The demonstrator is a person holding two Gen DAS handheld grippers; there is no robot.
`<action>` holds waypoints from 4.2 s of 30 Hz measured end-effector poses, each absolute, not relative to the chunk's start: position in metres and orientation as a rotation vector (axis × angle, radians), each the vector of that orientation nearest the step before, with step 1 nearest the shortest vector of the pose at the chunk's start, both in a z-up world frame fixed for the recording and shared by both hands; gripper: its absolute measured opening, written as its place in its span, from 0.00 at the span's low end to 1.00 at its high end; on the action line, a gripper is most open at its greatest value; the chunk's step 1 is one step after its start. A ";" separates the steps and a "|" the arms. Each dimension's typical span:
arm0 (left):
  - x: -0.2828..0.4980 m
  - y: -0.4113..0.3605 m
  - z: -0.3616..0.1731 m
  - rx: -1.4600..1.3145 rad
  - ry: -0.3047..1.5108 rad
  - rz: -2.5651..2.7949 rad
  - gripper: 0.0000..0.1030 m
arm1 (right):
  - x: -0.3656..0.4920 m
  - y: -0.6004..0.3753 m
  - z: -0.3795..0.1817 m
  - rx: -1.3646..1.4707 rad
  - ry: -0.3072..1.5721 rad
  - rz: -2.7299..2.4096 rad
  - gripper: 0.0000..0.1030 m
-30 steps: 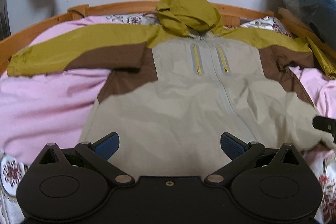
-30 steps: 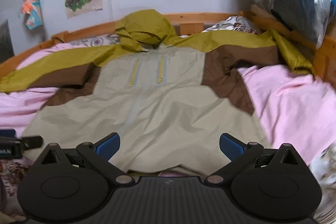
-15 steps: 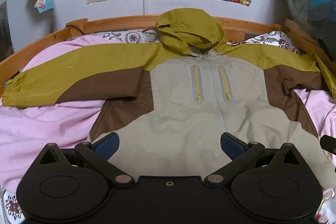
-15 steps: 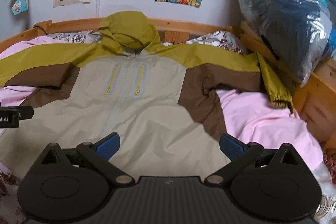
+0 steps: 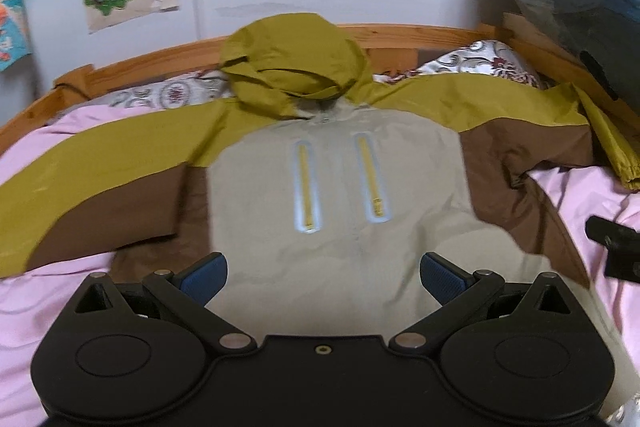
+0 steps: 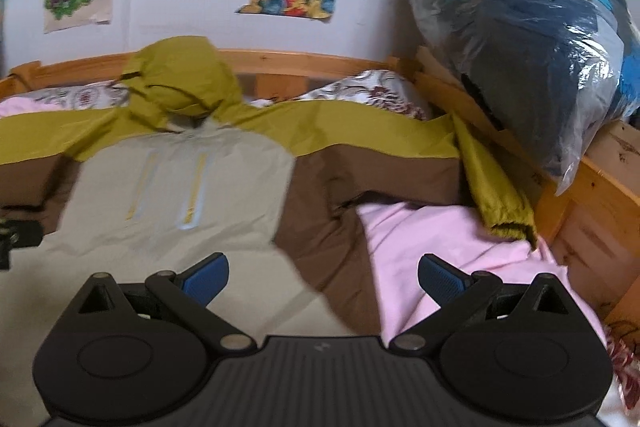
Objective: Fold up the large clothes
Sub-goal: 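Reach the right tool to the jacket's sleeve cuff and grasp it, then carry the sleeve with the right tool across the jacket front and release, then grasp the other sleeve cuff with the left tool and fold it across the front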
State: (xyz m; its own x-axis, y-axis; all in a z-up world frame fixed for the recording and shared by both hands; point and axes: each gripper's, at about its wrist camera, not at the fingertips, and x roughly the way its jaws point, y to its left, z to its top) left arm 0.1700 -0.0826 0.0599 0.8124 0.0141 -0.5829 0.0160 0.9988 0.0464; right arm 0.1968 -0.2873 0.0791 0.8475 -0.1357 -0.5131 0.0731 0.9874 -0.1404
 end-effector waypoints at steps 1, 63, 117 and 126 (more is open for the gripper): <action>0.175 -0.088 0.057 0.050 0.624 -0.017 0.99 | 0.205 -0.293 0.078 -0.118 0.549 -0.126 1.00; 0.169 0.039 0.011 0.036 0.715 0.058 0.99 | 0.364 -0.087 0.098 -0.225 0.503 0.744 0.20; 0.156 0.274 0.046 -0.508 0.305 0.891 0.15 | 0.214 -0.200 -0.002 -0.169 0.553 0.452 1.00; 0.178 0.179 0.112 -0.171 0.043 0.623 0.03 | 0.209 -0.209 0.001 -0.147 0.534 0.450 1.00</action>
State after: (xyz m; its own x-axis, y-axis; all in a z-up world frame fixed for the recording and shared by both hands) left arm 0.1778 0.1789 0.1122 0.8119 0.5765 -0.0918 -0.5837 0.7987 -0.1460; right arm 0.2094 -0.2090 0.0009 0.7667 0.3748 -0.5212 -0.4502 0.8927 -0.0203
